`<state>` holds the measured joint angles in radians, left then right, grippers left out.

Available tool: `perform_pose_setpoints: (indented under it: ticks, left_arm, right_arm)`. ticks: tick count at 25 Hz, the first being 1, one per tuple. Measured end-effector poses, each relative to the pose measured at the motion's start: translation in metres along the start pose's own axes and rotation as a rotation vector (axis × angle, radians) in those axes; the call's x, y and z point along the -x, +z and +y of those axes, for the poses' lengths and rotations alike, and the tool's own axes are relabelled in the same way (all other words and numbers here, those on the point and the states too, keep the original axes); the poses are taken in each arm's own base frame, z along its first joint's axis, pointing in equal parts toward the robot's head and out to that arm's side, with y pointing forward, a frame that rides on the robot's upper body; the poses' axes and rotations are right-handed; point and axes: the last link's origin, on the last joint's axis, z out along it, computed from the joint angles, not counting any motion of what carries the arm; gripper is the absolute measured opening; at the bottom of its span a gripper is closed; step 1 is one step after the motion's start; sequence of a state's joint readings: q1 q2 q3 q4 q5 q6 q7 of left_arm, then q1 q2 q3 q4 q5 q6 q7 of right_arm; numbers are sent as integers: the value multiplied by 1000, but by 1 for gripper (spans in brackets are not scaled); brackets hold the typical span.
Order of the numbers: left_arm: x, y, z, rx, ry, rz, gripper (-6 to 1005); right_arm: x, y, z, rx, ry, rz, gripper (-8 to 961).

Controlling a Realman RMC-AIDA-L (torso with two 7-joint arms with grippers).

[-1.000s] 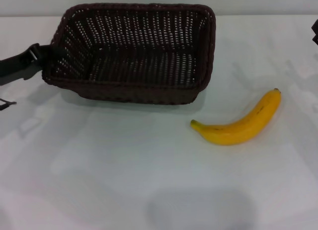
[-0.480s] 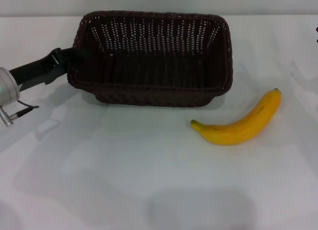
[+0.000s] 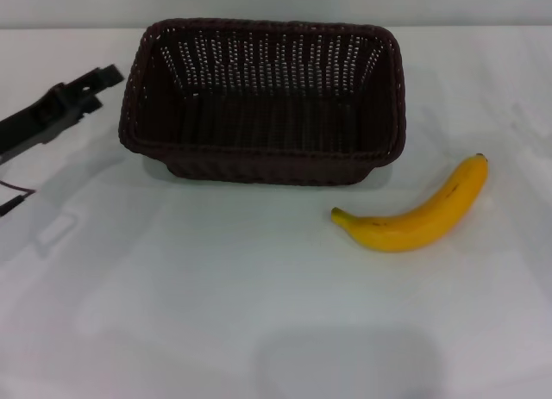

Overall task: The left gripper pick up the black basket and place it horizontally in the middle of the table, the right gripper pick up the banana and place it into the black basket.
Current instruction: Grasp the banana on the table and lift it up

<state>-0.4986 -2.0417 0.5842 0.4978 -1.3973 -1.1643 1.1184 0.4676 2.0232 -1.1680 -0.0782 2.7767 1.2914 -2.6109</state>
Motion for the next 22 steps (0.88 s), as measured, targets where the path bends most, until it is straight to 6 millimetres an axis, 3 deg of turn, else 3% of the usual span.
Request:
perform_pose_setpoints:
  ticks: [1,6,10,17,22]
  left_arm:
    - [0,-12,-5,11,18,78,677]
    - [0,-37,-17,-2,69,232,803]
    - [2,-66,-30,-61,183,418,801]
    - [20,-112,-62,-309,332,685,798]
    - [30,-133,-67,-370,364,759,795]
  right_arm:
    - [0,0,-1,-5,1,-3,873]
    - [1,-2,-3,-15,4,-9,873]
    - [3,-6,-7,-42,36,-25,874]
    - [6,-14,-16,-32,222,-25,873]
    - [24,-16,-23,135,303,46,873]
